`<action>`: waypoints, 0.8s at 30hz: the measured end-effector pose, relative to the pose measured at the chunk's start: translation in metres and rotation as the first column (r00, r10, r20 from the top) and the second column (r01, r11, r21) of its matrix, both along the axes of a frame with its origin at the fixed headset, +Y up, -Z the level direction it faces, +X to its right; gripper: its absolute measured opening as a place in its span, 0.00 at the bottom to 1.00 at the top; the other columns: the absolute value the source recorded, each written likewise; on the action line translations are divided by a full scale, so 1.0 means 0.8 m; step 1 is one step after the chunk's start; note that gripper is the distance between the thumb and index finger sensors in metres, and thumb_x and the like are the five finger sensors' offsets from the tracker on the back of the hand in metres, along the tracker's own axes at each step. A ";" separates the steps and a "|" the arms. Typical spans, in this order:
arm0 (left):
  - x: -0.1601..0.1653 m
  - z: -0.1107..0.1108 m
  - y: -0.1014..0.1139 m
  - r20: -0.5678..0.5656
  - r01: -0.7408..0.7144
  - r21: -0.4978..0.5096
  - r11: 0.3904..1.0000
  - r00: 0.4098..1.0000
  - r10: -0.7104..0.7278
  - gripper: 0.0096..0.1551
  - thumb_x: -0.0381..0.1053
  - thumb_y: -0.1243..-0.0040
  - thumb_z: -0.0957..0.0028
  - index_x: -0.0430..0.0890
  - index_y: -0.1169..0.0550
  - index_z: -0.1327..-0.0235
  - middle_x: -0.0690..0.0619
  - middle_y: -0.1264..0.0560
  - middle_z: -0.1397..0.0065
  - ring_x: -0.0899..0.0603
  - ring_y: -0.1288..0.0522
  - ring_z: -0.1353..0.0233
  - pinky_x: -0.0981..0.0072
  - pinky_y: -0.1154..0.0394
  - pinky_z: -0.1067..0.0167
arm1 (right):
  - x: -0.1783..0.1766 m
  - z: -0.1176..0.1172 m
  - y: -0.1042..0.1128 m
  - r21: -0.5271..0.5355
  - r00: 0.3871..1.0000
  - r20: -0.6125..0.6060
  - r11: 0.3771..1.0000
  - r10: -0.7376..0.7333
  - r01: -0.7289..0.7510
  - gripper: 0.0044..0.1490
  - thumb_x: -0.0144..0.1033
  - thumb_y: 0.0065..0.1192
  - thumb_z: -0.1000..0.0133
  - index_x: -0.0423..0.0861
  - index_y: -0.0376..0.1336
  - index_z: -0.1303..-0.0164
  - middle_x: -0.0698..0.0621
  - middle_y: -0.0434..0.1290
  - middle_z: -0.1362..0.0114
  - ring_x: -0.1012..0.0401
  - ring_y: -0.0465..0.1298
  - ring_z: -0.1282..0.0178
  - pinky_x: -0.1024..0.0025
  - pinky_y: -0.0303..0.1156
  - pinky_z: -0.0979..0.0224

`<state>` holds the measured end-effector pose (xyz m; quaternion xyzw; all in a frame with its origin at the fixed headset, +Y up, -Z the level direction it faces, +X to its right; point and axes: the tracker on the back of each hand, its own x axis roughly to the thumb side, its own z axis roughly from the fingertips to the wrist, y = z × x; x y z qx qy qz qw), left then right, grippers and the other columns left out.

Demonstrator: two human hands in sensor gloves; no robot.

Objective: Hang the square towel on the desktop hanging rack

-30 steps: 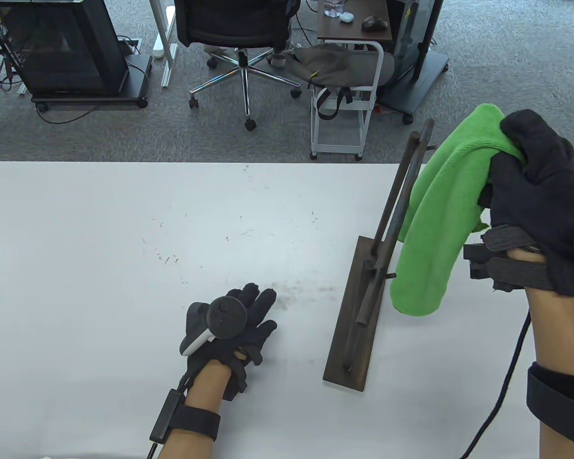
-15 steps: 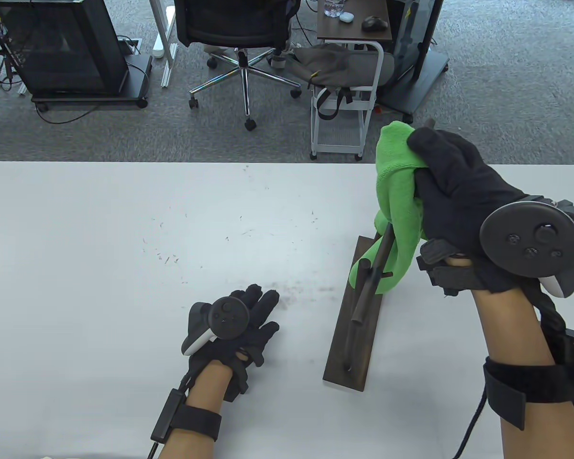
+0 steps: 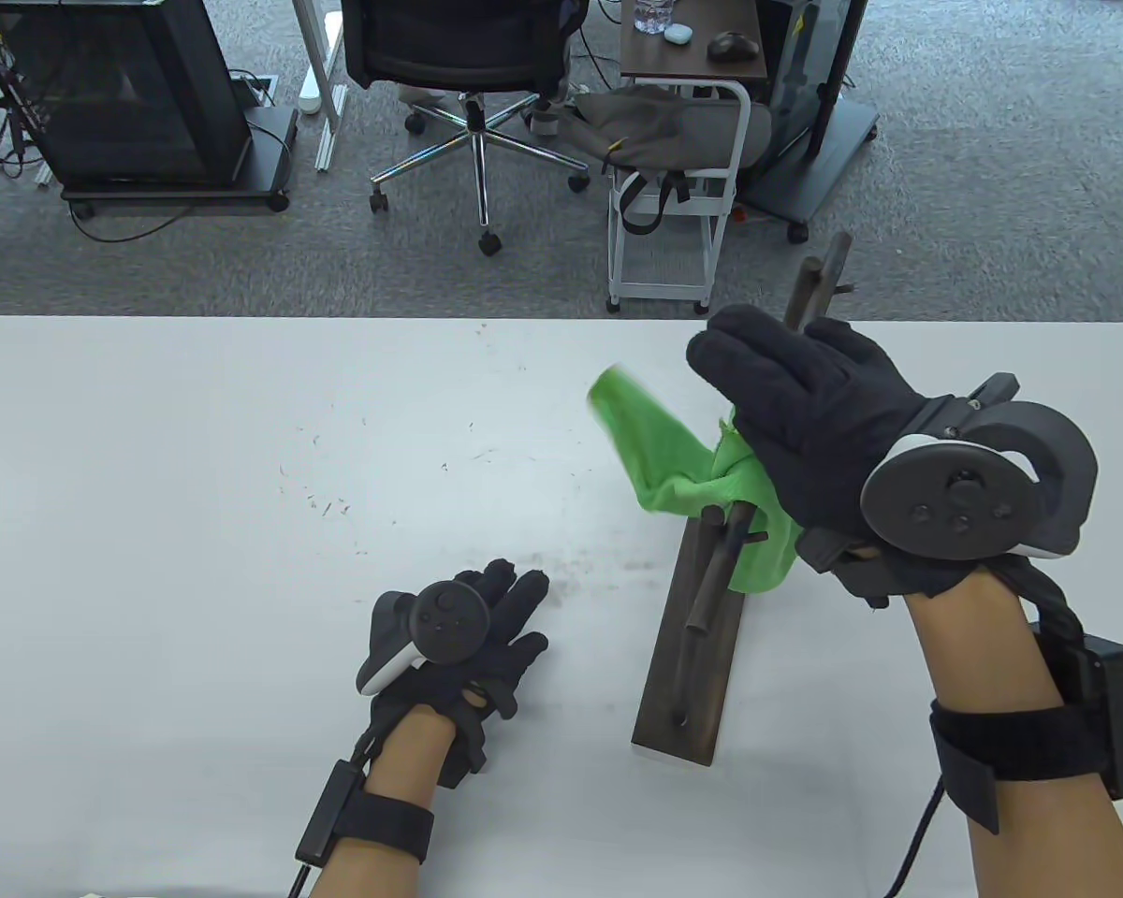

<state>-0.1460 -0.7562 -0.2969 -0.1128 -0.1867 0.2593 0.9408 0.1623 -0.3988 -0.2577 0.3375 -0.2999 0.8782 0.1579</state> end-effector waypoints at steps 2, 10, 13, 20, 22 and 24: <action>-0.001 0.000 0.001 -0.005 0.004 0.005 1.000 1.000 -0.004 0.40 0.58 0.39 0.43 0.56 0.38 0.17 0.43 0.48 0.15 0.20 0.50 0.18 0.20 0.57 0.34 | 0.015 0.003 -0.005 0.027 0.999 0.039 1.000 0.001 -0.002 0.40 0.37 0.69 0.46 0.61 0.51 0.27 0.46 0.63 0.18 0.48 0.77 0.29 0.31 0.63 0.28; -0.004 0.000 0.005 -0.040 0.026 0.053 0.998 0.999 -0.024 0.40 0.58 0.38 0.43 0.55 0.38 0.17 0.42 0.49 0.15 0.20 0.52 0.18 0.20 0.59 0.34 | 0.102 0.000 -0.093 -0.030 0.981 0.176 0.995 -0.085 0.092 0.50 0.50 0.67 0.44 0.60 0.38 0.23 0.44 0.48 0.13 0.38 0.58 0.18 0.25 0.46 0.28; -0.004 0.000 0.007 -0.064 0.039 0.089 0.995 0.997 -0.034 0.40 0.58 0.38 0.43 0.55 0.38 0.17 0.42 0.49 0.15 0.20 0.53 0.18 0.20 0.60 0.34 | 0.121 -0.002 -0.143 -0.124 0.973 0.206 0.984 -0.101 0.128 0.54 0.54 0.67 0.44 0.60 0.34 0.23 0.42 0.42 0.12 0.35 0.49 0.16 0.23 0.39 0.29; -0.006 0.000 0.009 -0.108 0.104 0.168 0.980 0.990 -0.087 0.41 0.59 0.37 0.44 0.57 0.39 0.17 0.43 0.50 0.15 0.21 0.54 0.17 0.21 0.61 0.35 | 0.144 -0.006 -0.273 -0.280 0.965 0.263 0.956 -0.008 0.084 0.59 0.60 0.66 0.45 0.59 0.30 0.24 0.42 0.34 0.13 0.34 0.41 0.16 0.22 0.35 0.31; -0.006 0.000 0.009 -0.116 0.107 0.180 0.978 0.990 -0.087 0.41 0.58 0.37 0.44 0.57 0.39 0.18 0.43 0.50 0.15 0.21 0.54 0.17 0.21 0.62 0.35 | 0.147 -0.007 -0.294 -0.308 0.961 0.276 0.949 0.026 0.063 0.59 0.61 0.66 0.45 0.59 0.30 0.24 0.43 0.32 0.13 0.34 0.40 0.16 0.23 0.34 0.31; -0.007 0.000 0.010 -0.123 0.122 0.195 0.973 0.987 -0.099 0.42 0.59 0.37 0.44 0.57 0.40 0.18 0.44 0.50 0.15 0.22 0.55 0.17 0.21 0.62 0.35 | 0.151 -0.008 -0.316 -0.328 0.954 0.294 0.944 0.064 0.037 0.60 0.62 0.66 0.46 0.59 0.29 0.24 0.43 0.31 0.13 0.34 0.39 0.17 0.23 0.34 0.31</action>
